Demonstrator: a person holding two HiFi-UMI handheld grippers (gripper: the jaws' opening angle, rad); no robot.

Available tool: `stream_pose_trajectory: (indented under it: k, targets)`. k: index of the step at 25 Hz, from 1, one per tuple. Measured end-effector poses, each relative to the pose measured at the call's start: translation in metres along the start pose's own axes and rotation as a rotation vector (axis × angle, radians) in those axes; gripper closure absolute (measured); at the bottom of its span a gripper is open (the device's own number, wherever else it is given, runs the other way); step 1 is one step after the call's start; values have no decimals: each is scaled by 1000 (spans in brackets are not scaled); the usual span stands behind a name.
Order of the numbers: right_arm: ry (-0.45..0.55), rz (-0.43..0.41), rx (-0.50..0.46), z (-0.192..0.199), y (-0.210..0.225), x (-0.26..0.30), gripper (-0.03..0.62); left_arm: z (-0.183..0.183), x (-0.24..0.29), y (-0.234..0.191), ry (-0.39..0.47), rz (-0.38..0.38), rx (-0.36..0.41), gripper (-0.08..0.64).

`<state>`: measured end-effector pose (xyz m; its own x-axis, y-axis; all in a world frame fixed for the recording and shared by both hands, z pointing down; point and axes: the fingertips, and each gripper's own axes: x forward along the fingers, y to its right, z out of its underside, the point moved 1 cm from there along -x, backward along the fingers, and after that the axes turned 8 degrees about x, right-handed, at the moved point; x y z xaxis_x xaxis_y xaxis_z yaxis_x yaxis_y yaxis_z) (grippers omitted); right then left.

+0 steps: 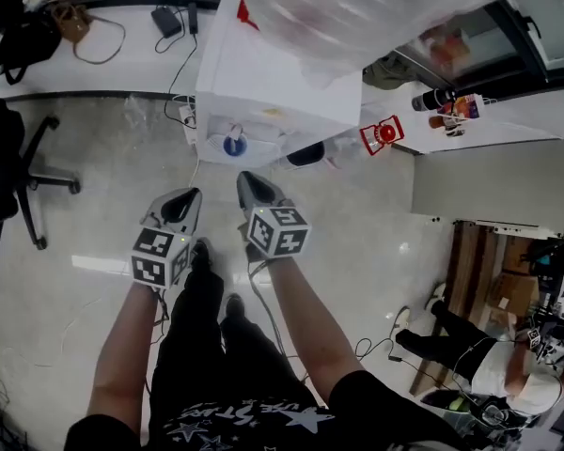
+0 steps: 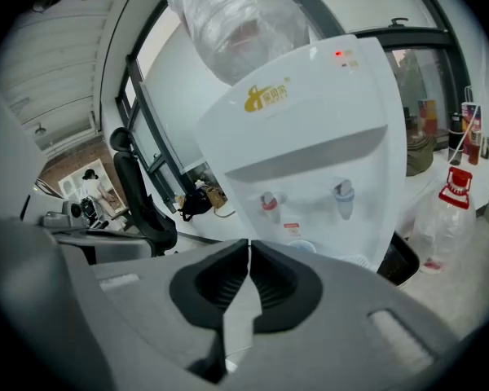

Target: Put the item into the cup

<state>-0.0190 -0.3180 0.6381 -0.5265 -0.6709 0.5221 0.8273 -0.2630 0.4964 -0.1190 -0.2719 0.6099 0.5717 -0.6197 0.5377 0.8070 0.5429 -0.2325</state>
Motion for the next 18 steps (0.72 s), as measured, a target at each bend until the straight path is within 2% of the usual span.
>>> stream_pose_trajectory:
  k: [7,18]
  targets:
    - [38,-58,-29,-9,-21,-60,591,-11,-36,41,58,-51,-7,554]
    - [85,-167,-69,-11,-61,-195,591,-22,-112,142,133,-99,26,555]
